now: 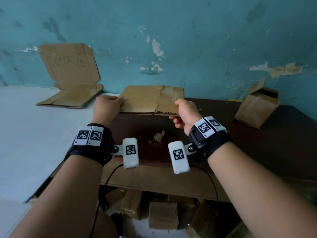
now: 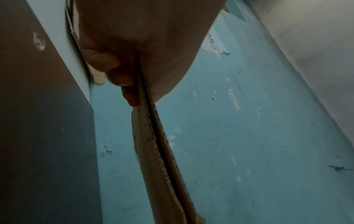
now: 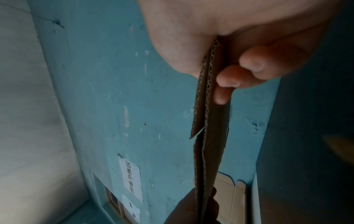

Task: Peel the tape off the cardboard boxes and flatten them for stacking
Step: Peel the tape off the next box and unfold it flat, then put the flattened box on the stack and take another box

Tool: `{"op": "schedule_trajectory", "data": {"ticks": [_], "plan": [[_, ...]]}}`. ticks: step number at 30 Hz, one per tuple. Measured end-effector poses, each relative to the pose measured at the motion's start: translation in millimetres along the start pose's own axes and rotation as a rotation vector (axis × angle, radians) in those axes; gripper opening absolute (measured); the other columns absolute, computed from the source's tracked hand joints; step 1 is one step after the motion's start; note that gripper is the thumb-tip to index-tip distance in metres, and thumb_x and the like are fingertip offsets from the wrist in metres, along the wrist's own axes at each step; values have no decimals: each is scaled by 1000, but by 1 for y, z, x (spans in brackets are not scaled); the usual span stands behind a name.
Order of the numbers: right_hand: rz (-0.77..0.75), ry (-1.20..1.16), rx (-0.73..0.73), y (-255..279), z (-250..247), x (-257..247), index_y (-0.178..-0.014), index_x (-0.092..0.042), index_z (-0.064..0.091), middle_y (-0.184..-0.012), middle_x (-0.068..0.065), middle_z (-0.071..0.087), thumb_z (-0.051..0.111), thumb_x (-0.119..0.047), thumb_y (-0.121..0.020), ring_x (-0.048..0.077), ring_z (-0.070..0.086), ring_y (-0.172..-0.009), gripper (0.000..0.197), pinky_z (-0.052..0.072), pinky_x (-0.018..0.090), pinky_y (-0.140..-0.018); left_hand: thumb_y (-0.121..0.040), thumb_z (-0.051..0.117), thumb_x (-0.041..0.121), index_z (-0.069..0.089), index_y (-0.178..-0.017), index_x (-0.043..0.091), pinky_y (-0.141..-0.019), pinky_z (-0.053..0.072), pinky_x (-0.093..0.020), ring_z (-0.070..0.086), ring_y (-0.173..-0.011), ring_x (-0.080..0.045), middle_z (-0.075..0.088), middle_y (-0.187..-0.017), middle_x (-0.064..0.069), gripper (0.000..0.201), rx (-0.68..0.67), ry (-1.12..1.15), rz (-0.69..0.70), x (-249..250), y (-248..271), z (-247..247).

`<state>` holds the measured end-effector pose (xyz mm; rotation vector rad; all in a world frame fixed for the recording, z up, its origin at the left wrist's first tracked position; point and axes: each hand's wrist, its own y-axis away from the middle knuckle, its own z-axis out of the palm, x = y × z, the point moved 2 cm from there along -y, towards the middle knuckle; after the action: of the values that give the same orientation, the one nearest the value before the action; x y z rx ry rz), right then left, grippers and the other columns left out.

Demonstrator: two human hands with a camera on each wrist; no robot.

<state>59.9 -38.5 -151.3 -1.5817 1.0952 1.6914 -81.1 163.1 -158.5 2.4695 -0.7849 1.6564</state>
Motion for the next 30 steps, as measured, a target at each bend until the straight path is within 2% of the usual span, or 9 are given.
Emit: {"op": "schedule_trajectory", "data": {"ticks": [3, 7, 11, 13, 16, 20, 22, 27, 30], "plan": [[15, 69, -34, -2, 27, -12, -129, -3, 54, -64, 10, 60, 37, -17, -102, 14, 43, -42, 36, 30, 21, -38, -95, 65, 35, 64, -68, 23, -63, 52, -43, 53, -62, -27, 58, -65, -10, 30, 40, -32, -24, -9, -10, -22], [-5, 161, -51, -3, 67, -18, -114, -4, 52, -66, 9, 56, 38, -21, -102, 16, 43, -46, 25, 29, 24, -41, -93, 66, 30, 63, -68, 13, -60, 35, -32, 38, -51, -24, 43, -55, -6, 31, 87, -49, -84, -24, -32, -52], [-14, 263, -100, -15, 106, -17, -109, -6, 52, -68, 6, 53, 41, -21, -103, 12, 43, -36, 20, 28, 22, -38, -93, 65, 36, 59, -64, 10, -59, 36, -30, 43, -52, -25, 47, -55, -6, 39, 74, -198, -121, -48, -56, -82], [-46, 300, -166, -27, 123, -15, -104, -10, 51, -73, 3, 50, 42, -19, -104, 6, 45, -37, 13, 31, 21, -29, -93, 64, 39, 63, -69, 8, -60, 40, -31, 49, -56, -27, 53, -58, -8, 39, 66, -293, -136, -61, -69, -91], [-94, 359, -289, -45, 155, -16, -85, -18, 47, -79, -2, 44, 46, -18, -105, 7, 45, -61, 20, 36, 10, -32, -98, 59, 41, 68, -86, 1, -62, 46, -34, 58, -66, -32, 65, -74, -17, 43, 41, -453, -127, -78, -88, -109], [-90, 338, -329, -62, 200, -23, -107, -11, 46, -80, 0, 44, 50, -16, -104, 7, 55, -52, 7, 36, 10, -31, -102, 52, 35, 71, -102, -3, -80, 53, -43, 66, -96, -41, 70, -104, -24, 42, 38, -614, -103, -97, -119, -134], [-130, 374, -359, -71, 221, -26, -95, -14, 48, -79, 0, 44, 48, -17, -104, 0, 54, -38, 9, 35, 10, -31, -99, 53, 35, 70, -97, -1, -72, 50, -40, 64, -88, -38, 71, -99, -22, 41, 88, -640, -130, -106, -138, -148], [-145, 491, -411, -89, 272, -20, -85, -17, 48, -79, 0, 49, 47, -19, -105, 9, 50, -60, 20, 37, 11, -31, -100, 50, 36, 68, -93, 1, -66, 42, -37, 59, -79, -35, 70, -96, -20, 40, 143, -695, -185, -130, -173, -174], [-129, 537, -424, -96, 293, -9, -82, -17, 49, -76, 1, 53, 49, -20, -104, 4, 56, -39, 22, 35, 12, -29, -103, 49, 36, 68, -98, 1, -69, 44, -38, 59, -83, -35, 70, -100, -20, 40, 136, -742, -209, -145, -185, -183]]}}
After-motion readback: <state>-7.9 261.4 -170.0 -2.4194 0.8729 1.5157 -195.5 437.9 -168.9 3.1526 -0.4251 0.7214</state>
